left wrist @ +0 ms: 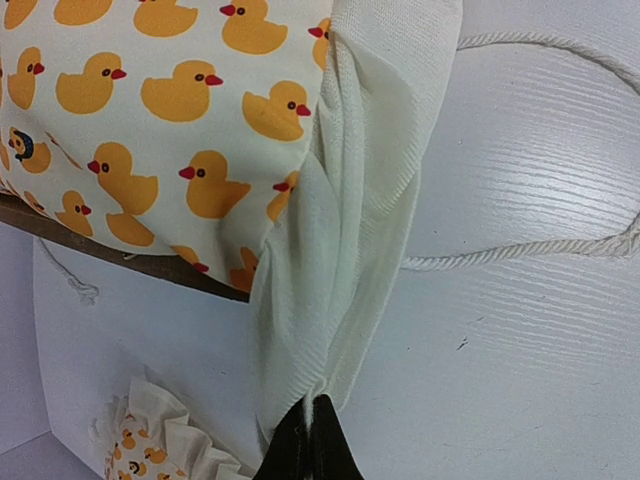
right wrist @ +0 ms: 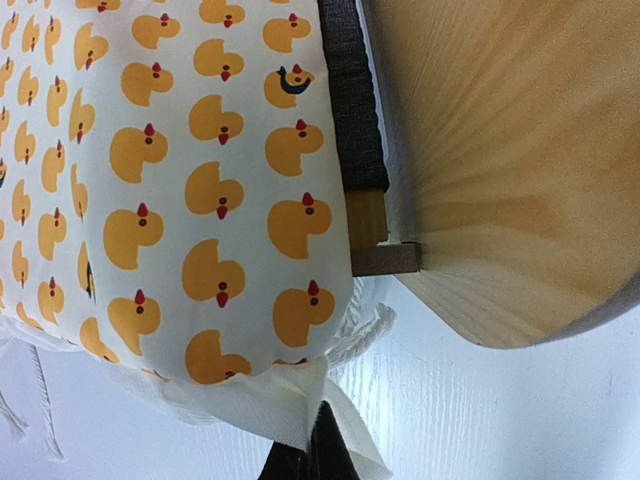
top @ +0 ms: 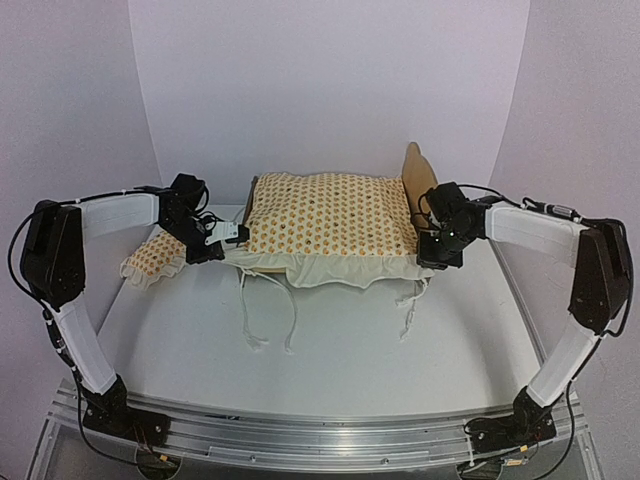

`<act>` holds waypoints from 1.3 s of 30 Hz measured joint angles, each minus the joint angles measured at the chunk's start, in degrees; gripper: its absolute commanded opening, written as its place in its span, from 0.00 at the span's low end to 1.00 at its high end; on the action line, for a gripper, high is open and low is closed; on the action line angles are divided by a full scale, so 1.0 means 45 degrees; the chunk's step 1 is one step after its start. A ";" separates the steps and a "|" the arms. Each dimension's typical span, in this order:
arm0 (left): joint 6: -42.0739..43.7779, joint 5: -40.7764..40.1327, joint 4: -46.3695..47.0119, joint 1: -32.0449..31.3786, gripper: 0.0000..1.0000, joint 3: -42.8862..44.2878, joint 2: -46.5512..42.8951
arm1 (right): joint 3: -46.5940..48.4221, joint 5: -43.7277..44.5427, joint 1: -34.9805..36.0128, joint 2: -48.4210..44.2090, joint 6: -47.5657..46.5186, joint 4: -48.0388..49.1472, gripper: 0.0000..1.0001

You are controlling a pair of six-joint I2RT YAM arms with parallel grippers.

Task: Set up the pet bed

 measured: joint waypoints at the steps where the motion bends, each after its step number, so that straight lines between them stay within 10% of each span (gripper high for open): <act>1: 0.0042 -0.0012 0.0036 0.0002 0.00 -0.0024 0.0000 | 0.0007 -0.0006 -0.0021 0.0033 0.0003 0.0009 0.00; 14: 0.0275 0.0139 0.0461 -0.0430 0.00 -0.1941 -0.0291 | 0.0008 -0.0223 -0.0138 0.0573 0.0068 0.0068 0.03; 21: 0.0090 0.0170 0.0071 -0.0352 0.55 -0.1224 -0.0049 | 0.0008 -0.0104 -0.0233 0.0705 0.0126 0.0019 0.39; 28: 0.0887 0.0909 -0.1426 0.0015 0.67 -0.1349 -0.1223 | 0.0004 -0.0391 -0.0357 0.0140 0.0289 -0.0469 0.69; 34: 0.1181 0.2125 -0.4508 0.1240 0.94 -0.0140 -0.2047 | 0.0006 -0.1610 -0.0439 -0.1545 0.0319 -0.0762 0.73; 39: -0.1940 0.0672 -0.2743 0.2186 0.93 0.0254 -0.1862 | 0.0314 -0.2837 -0.0416 -0.2585 0.0118 -0.0999 0.72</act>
